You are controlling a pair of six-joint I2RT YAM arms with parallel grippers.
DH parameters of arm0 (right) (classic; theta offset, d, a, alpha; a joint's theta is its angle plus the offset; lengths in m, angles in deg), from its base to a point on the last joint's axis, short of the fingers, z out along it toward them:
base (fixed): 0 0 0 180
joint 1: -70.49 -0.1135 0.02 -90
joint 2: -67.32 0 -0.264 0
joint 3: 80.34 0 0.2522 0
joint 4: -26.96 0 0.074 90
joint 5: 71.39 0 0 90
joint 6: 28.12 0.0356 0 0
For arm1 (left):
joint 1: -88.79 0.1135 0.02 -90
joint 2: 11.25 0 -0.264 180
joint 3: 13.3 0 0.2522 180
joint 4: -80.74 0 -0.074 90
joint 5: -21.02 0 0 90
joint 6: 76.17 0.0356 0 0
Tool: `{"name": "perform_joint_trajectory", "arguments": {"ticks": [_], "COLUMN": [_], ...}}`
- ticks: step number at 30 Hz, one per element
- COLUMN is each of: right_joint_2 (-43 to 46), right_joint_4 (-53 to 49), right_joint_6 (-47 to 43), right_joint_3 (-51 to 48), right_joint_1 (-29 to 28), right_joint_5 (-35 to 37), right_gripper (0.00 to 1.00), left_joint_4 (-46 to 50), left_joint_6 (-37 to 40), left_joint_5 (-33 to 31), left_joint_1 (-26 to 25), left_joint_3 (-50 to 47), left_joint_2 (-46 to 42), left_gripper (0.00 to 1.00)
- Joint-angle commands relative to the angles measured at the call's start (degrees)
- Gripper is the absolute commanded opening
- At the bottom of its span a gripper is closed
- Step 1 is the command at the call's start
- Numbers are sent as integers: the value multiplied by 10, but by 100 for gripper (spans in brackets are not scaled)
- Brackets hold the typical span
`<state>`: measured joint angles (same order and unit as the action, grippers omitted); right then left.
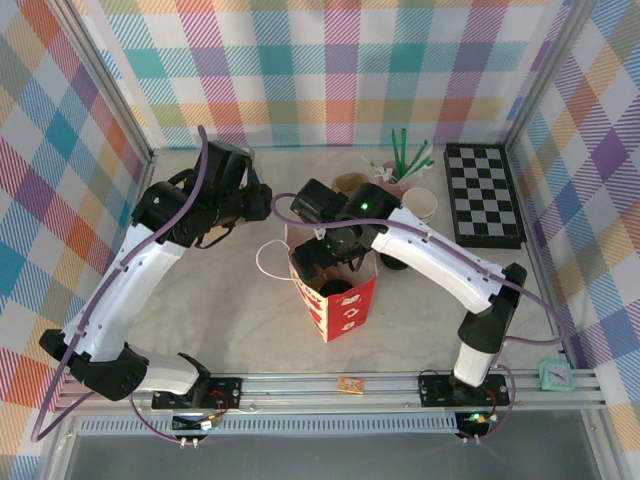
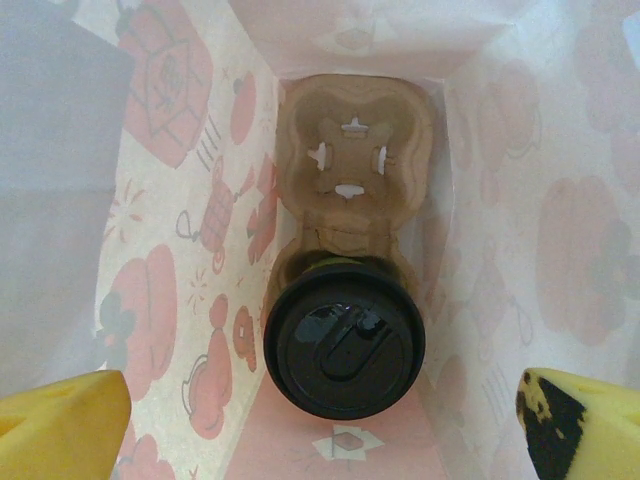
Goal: Pack the takeout coffee
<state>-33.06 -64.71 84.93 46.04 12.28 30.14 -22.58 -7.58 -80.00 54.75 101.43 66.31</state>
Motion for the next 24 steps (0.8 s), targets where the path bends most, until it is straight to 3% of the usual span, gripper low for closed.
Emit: {"name": "perform_joint_trajectory", "arguments": {"ticks": [1,24], "right_joint_2": [21,91], "right_joint_4": [-12,53], "right_joint_6": [-8,-14], "right_joint_3": [14,-4], "right_joint_1": [-5,-23], "right_joint_5": [7,50], "right_gripper": [99,99], "left_joint_4": [11,11], "left_joint_6": [2,0], "left_joint_5": [-9,-13], "left_joint_1": [-3,-3], "left_joint_3": [15,9], "left_joint_2": [-16,-49], "left_gripper": [40,48]}}
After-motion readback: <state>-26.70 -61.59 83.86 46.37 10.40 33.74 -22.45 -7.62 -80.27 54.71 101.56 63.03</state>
